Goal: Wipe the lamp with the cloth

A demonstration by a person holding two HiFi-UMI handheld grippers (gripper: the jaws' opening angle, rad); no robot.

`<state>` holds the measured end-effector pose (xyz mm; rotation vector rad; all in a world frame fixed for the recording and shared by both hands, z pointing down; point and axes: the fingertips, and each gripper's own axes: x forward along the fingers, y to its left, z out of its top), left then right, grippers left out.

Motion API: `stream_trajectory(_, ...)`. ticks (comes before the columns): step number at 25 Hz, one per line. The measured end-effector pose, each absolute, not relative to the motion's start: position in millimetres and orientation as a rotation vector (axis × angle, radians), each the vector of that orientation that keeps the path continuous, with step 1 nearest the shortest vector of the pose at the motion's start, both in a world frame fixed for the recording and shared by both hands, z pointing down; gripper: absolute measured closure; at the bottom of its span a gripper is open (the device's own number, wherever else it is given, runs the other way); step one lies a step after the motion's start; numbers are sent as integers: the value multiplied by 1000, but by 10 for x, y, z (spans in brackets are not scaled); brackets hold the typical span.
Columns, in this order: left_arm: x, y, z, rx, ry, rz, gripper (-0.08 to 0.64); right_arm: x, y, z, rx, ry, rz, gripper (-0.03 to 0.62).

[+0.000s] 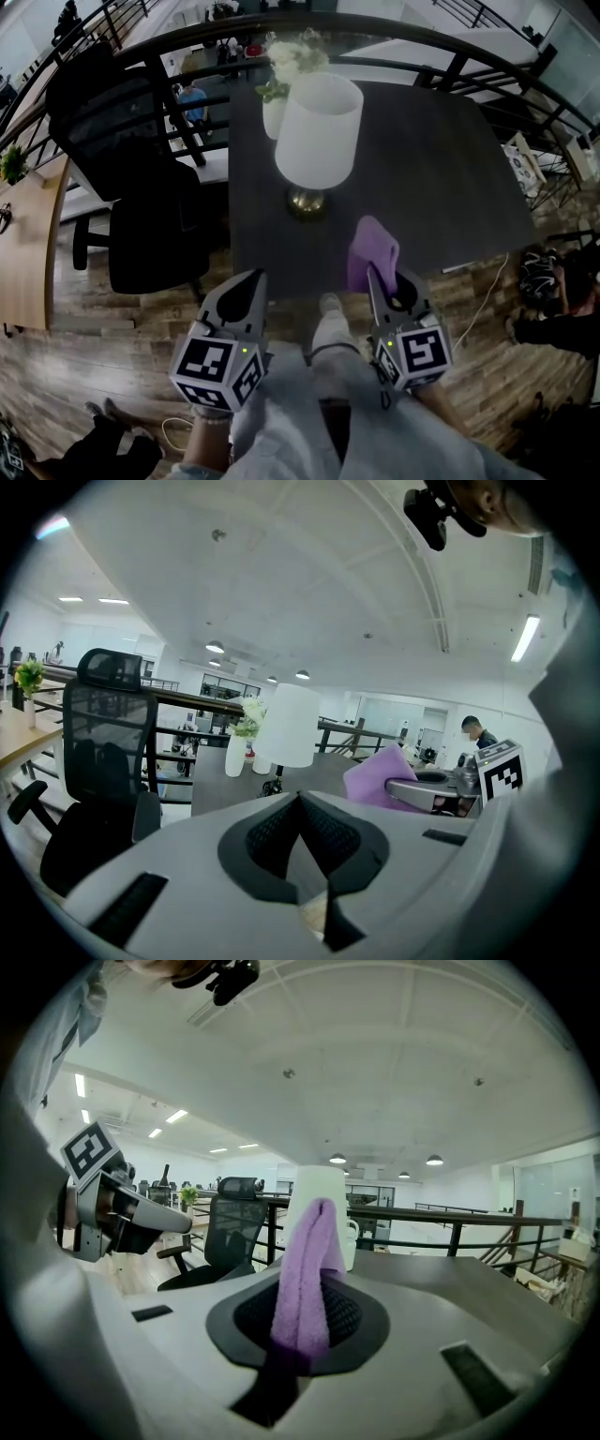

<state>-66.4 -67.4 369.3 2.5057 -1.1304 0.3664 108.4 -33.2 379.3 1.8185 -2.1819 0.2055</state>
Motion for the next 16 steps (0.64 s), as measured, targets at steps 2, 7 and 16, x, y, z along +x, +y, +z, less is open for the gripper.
stream_trajectory(2, -654, -659, 3694, 2505, -1131, 368, 549, 1092, -325, 3793, 1815, -2180, 198, 542)
stream_trajectory(7, -648, -634, 3698, 2506, -1130, 377, 551, 1099, -312, 3827, 1821, -2176, 216, 543)
stream_trajectory(16, -590, -584, 3688, 2513, -1127, 383, 549, 1087, -262, 3879, 1776, -2163, 216, 543)
